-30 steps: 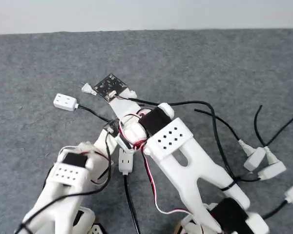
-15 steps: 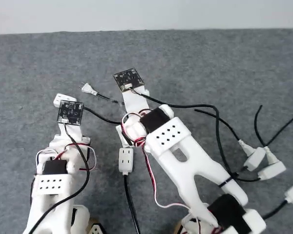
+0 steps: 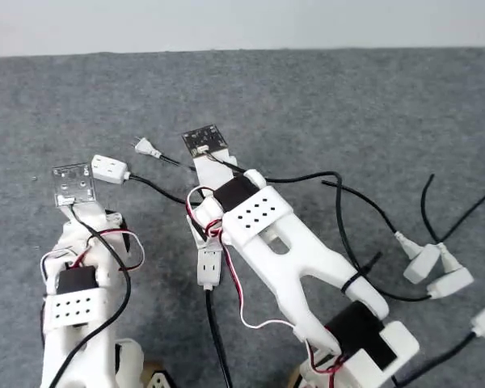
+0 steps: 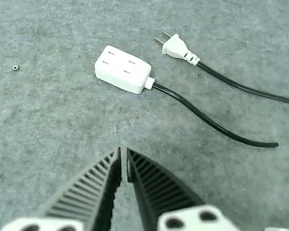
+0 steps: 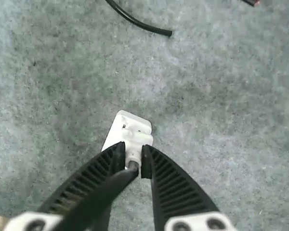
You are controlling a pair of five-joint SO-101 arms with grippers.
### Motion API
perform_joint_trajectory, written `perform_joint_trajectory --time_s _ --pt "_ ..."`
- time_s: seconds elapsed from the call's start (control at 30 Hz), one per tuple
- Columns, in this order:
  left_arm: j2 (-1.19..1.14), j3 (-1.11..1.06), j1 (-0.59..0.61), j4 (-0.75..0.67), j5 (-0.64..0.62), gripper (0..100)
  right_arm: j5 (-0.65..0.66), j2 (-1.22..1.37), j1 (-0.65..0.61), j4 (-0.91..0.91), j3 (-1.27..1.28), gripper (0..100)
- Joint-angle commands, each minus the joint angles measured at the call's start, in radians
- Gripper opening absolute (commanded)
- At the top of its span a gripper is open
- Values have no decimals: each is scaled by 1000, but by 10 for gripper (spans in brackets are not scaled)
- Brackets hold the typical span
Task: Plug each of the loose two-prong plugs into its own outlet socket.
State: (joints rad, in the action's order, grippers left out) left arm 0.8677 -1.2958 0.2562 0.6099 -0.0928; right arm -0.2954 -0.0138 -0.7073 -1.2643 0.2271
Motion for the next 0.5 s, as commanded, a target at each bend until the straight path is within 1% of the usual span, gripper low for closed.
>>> perform_joint_trajectory --time_s 0.0,0.13,0.47 --pt "18 22 9 -28 -15 13 -14 -2 -22 -7 -55 8" --pt "18 22 11 -28 -15 13 -44 7 -41 1 -55 8" --pt "18 22 12 -28 -6 13 -46 8 -39 31 -25 8"
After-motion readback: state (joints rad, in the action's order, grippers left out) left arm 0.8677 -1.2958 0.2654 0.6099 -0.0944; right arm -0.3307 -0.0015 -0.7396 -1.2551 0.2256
